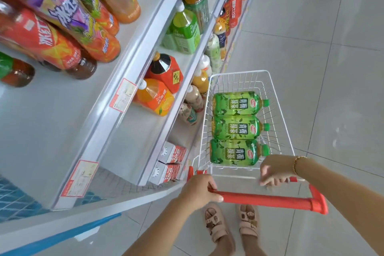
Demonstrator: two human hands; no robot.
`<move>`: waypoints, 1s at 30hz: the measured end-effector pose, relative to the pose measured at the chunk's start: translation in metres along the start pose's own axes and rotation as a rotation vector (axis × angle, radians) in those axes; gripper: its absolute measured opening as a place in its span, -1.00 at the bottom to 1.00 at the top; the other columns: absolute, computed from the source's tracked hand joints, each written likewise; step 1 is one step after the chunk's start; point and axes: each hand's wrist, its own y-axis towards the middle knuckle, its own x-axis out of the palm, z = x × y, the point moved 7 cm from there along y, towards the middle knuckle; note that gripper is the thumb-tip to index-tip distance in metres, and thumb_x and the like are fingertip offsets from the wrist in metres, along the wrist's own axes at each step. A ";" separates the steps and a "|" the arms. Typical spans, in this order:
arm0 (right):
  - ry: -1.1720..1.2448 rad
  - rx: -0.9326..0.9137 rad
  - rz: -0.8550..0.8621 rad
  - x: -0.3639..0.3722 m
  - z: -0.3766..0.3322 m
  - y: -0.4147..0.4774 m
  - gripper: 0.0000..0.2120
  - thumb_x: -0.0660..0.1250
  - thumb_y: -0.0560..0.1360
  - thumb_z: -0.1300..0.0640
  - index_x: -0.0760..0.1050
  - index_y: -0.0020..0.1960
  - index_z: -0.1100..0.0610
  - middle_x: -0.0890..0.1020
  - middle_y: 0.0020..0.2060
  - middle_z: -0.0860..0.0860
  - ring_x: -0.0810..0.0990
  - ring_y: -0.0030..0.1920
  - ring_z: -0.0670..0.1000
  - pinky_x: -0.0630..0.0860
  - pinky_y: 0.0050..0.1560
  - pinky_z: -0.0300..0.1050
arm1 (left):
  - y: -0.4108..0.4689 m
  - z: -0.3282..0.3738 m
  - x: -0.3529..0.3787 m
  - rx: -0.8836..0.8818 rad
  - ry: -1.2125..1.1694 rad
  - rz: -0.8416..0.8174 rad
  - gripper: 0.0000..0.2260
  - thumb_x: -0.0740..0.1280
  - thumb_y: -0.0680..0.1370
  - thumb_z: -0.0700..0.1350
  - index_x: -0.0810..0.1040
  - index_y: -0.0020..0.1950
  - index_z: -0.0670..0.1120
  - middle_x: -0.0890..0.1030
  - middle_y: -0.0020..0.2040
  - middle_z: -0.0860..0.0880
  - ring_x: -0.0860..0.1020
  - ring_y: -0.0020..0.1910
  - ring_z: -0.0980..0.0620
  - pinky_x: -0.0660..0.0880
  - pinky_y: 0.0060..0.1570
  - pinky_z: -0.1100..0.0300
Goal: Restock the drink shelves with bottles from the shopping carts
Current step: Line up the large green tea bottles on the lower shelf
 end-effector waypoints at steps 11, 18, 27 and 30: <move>1.177 0.304 0.576 -0.054 0.064 0.077 -0.74 0.46 0.39 0.13 0.49 -0.07 0.28 0.57 -0.05 0.20 0.53 -0.17 0.07 0.52 0.04 -0.01 | 0.166 0.092 -0.119 0.182 -0.043 0.304 -0.62 0.43 0.46 -0.09 0.45 0.24 -0.07 0.53 0.20 -0.01 0.51 0.13 0.04 0.45 0.20 0.09; 1.741 0.095 0.624 -0.033 0.054 0.112 -0.61 0.48 0.34 0.29 0.48 0.13 0.17 0.65 -0.11 0.12 0.65 -0.20 0.10 0.59 -0.23 0.02 | 0.253 0.105 -0.124 0.155 0.285 0.146 -0.26 0.53 0.34 -0.04 0.27 0.43 -0.08 0.36 0.42 -0.08 0.36 0.37 -0.09 0.30 0.32 0.04; 1.650 -0.101 0.672 -0.037 0.063 0.134 -0.37 0.47 0.37 0.19 0.32 0.33 -0.15 0.63 0.05 0.06 0.66 -0.03 0.14 0.58 0.00 0.21 | 0.305 0.114 -0.128 -0.006 0.480 -0.227 -0.16 0.62 0.01 0.19 0.49 0.23 -0.04 0.59 0.17 -0.05 0.61 0.04 -0.09 0.53 0.13 -0.03; 1.591 -0.099 0.666 -0.040 0.061 0.141 -0.19 0.53 0.27 0.08 0.22 0.40 -0.17 0.61 0.07 0.03 0.63 0.03 0.15 0.56 0.07 0.20 | 0.312 0.112 -0.129 0.008 0.556 -0.222 -0.05 0.58 -0.12 0.27 0.51 0.20 -0.07 0.61 0.11 -0.04 0.62 0.00 -0.07 0.55 0.11 -0.02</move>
